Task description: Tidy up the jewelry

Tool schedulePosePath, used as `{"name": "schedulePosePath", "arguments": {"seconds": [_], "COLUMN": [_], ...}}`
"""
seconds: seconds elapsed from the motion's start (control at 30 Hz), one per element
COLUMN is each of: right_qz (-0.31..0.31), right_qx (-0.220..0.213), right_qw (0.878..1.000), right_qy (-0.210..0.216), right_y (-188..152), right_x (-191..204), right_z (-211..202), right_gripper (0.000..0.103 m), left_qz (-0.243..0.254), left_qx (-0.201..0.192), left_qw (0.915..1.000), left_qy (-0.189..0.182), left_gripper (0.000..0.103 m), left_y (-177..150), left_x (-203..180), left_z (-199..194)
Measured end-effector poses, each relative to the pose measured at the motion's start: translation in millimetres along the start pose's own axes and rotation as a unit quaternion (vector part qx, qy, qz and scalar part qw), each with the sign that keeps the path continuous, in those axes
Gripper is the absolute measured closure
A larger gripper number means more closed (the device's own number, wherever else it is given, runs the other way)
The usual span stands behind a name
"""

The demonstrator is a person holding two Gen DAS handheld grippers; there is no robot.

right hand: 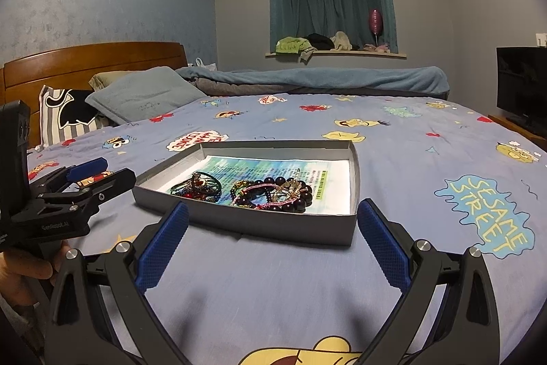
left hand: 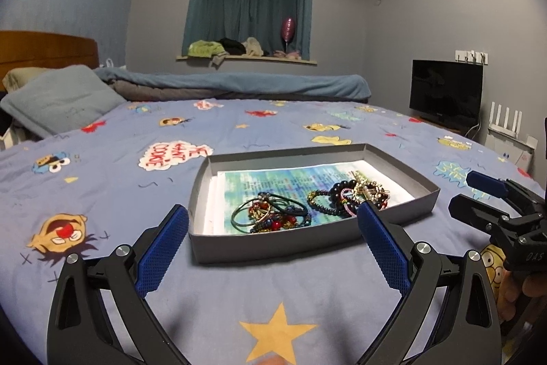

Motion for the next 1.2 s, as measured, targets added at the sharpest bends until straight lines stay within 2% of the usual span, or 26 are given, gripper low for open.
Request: {"name": "schedulePosePath", "arguments": {"seconds": [1.2], "right_qz": [-0.003], "right_qx": [0.000], "right_qw": [1.000], "right_qy": [0.001], "right_y": [-0.8], "right_x": [3.3], "right_z": [-1.7], "right_gripper": [0.006], "left_qz": [0.000], "left_qx": [0.006], "left_qw": [1.0000], "left_qy": [0.008], "left_gripper": [0.005], "left_y": [-1.0], "left_x": [6.3], "left_z": [-1.8]}}
Point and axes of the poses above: each gripper's, at about its wrist camera, not at the fingertips, and z roughly the way its jaws point, x to its left, y to its top, the point moved 9 cm from there along z, roughly the way its jaws point, and after that the axes turned 7 degrees about -z, right-handed, at the moved point
